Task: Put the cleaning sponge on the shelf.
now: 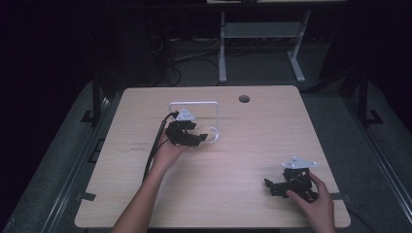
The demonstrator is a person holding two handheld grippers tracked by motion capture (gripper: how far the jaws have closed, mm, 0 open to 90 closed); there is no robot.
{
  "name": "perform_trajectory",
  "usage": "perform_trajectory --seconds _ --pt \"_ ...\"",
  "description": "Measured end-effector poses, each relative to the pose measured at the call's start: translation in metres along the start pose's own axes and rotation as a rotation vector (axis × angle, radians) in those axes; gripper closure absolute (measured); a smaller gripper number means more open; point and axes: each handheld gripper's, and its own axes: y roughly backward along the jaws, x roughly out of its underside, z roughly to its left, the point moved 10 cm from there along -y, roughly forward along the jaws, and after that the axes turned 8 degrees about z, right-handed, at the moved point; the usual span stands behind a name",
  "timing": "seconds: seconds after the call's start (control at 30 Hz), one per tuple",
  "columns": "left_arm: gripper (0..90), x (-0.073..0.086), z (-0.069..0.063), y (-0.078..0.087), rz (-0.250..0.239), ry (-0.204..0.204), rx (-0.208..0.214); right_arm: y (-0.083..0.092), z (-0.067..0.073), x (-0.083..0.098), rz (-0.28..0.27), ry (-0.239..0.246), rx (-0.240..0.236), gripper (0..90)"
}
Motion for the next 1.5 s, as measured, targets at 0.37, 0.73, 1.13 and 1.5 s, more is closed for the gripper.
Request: perform_trajectory --seconds 0.37,0.73,1.13,1.5 --pt "87.4 0.016 -0.015 0.018 0.02 -0.014 0.08 0.0 0.0 0.0 0.001 -0.002 0.0 0.7" --pt "90.0 0.037 -0.026 -0.002 0.081 -0.02 0.118 0.0 0.0 0.0 0.0 0.0 0.0 0.7" --pt "89.9 0.051 -0.022 -0.03 0.119 -0.003 0.102 0.0 0.0 0.0 0.0 0.0 0.0 0.7" --pt "89.9 0.055 -0.01 -0.032 0.117 0.018 0.064 0.0 0.0 0.0 0.0 -0.001 0.0 0.7"
